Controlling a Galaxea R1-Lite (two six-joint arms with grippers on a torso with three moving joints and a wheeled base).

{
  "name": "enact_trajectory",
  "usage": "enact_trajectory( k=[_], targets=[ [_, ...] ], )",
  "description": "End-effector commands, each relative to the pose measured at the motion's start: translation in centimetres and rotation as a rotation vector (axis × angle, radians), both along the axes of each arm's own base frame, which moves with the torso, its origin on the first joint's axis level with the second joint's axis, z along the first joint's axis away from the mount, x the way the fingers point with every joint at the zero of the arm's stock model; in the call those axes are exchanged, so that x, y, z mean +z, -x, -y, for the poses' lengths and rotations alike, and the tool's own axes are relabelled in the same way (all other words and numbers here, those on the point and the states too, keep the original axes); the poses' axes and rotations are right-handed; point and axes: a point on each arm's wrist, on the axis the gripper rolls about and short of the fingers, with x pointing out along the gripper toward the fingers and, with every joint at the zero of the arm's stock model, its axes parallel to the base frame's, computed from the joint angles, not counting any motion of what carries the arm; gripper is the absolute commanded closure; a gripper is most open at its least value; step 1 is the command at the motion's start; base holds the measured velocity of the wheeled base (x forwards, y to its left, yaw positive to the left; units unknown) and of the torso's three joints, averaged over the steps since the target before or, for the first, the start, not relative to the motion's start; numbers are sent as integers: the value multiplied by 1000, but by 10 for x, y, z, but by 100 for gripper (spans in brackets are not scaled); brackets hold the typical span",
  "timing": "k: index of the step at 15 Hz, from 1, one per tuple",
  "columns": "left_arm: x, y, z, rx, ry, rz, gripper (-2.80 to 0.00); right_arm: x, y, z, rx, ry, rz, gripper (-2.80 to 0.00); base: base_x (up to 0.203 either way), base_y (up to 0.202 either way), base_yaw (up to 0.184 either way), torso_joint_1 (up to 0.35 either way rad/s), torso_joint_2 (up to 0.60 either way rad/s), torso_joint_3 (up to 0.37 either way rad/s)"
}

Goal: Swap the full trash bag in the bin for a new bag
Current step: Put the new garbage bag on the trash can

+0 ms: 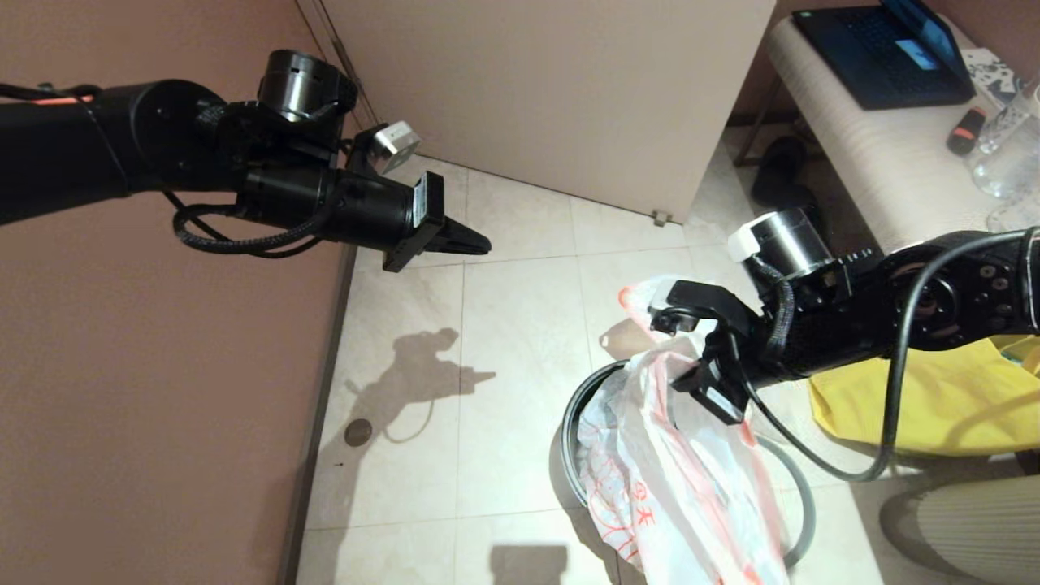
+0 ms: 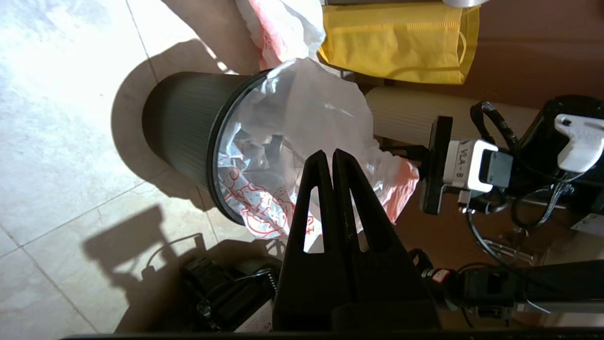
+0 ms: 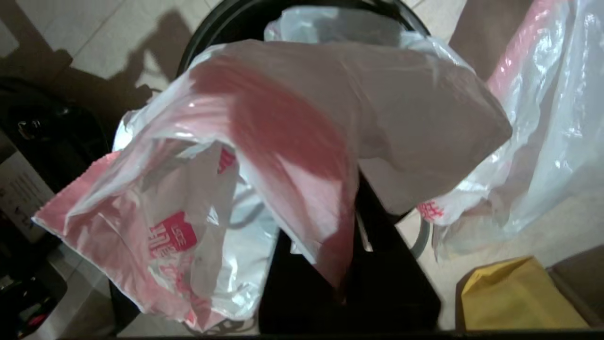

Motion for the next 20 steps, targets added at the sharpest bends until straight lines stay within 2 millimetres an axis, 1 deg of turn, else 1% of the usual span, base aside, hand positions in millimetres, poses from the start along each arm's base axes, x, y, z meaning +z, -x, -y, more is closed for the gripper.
enact_trajectory(
  k=[1,3,4,7,9,11,13,14,16,17,19,20],
  targets=[
    [3,7,5,-19,4,0,0,-15,-6,-7,18,24,-25,-280,0,0,0,0,0,0],
    [6,10,4,-20,7,7,0,-17,-3,-11,26,38,-29,-280,0,0,0,0,0,0],
    [6,11,4,-19,7,6,0,-15,0,-12,23,42,-22,-280,0,0,0,0,0,0],
    [9,13,3,-18,8,12,0,11,17,-2,-27,16,34,-280,0,0,0,0,0,0],
    [10,14,2,-18,9,14,0,36,40,11,-98,-22,39,-280,0,0,0,0,0,0],
    [11,16,2,-18,9,18,0,56,62,24,-144,-65,37,-280,0,0,0,0,0,0],
    [12,17,2,-20,9,19,0,72,78,33,-193,-128,44,-280,0,0,0,0,0,0],
    [12,18,3,-24,10,19,0,76,83,35,-234,-169,23,-280,0,0,0,0,0,0],
    [11,19,6,-32,8,16,0,72,91,29,-268,-206,-70,-280,0,0,0,0,0,0],
    [10,19,7,-34,7,14,0,63,89,23,-273,-197,-135,-280,0,0,0,0,0,0],
    [8,18,10,-38,3,10,0,37,72,12,-293,-112,-219,-280,0,0,0,0,0,0],
    [7,17,10,-36,0,9,0,26,65,9,-303,-43,-220,-280,0,0,0,0,0,0]
  ],
)
